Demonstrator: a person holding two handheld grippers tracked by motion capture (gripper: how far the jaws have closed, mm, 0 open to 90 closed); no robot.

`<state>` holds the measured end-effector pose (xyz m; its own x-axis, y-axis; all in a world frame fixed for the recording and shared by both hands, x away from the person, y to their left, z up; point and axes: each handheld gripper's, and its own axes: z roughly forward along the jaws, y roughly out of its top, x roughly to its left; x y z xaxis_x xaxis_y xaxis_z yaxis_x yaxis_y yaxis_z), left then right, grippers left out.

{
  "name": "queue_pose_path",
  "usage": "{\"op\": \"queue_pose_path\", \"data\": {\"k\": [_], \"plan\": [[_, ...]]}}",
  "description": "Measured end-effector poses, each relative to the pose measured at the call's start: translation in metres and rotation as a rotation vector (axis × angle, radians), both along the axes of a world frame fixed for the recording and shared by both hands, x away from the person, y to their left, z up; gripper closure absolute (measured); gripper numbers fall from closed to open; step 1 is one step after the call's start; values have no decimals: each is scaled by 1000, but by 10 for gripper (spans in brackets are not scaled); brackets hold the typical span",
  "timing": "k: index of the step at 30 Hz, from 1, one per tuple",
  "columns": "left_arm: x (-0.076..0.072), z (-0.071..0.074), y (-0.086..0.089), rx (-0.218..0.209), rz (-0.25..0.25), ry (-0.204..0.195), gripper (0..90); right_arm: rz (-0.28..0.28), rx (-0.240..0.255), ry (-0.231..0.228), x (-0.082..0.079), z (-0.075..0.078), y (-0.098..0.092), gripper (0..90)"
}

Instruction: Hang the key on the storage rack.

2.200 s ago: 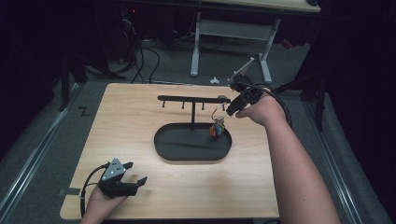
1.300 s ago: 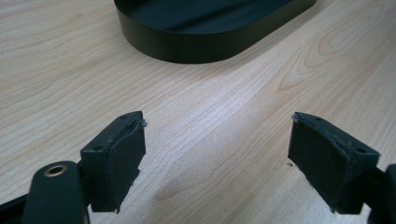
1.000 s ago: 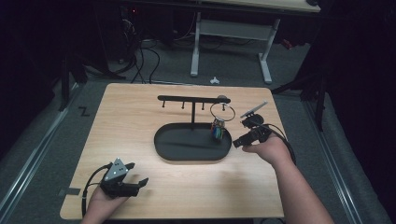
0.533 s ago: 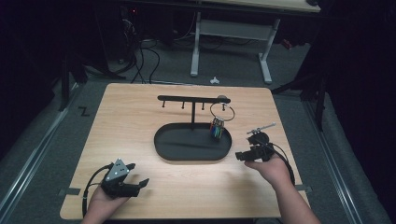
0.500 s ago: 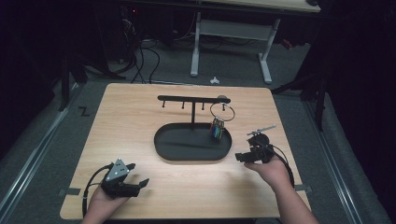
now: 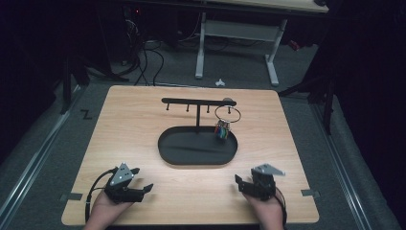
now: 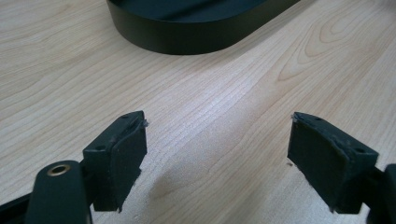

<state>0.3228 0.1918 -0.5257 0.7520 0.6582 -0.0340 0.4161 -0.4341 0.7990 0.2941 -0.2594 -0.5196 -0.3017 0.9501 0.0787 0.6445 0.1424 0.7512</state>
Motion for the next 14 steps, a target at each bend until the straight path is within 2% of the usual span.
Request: {"op": "queue_pose_path", "data": {"k": [2, 3, 5, 6, 7, 8, 11, 14], "plan": [[0, 0, -1, -3, -1, 1, 202, 4, 0, 5, -6, -4, 1, 322], [0, 0, -1, -3, -2, -2, 202, 38, 4, 20, -8, 2, 2, 270], [-1, 0, -2, 4, -4, -4, 202, 19, -77, -62, -12, 10, -1, 292], [-1, 0, -3, 4, -4, -3, 202, -16, -61, -72, -12, 9, -6, 291], [-1, 0, -3, 4, -4, -3, 202, -16, -61, -72, -12, 9, -6, 291], [-1, 0, -3, 3, -4, -3, 202, -31, -13, -48, -10, 6, -10, 284], [0, -1, -4, 11, -5, -3, 200, -23, -35, -51, -9, 4, -10, 283], [0, 0, -2, 8, -4, -1, 199, -32, -15, -47, -9, 3, -10, 280]]}}
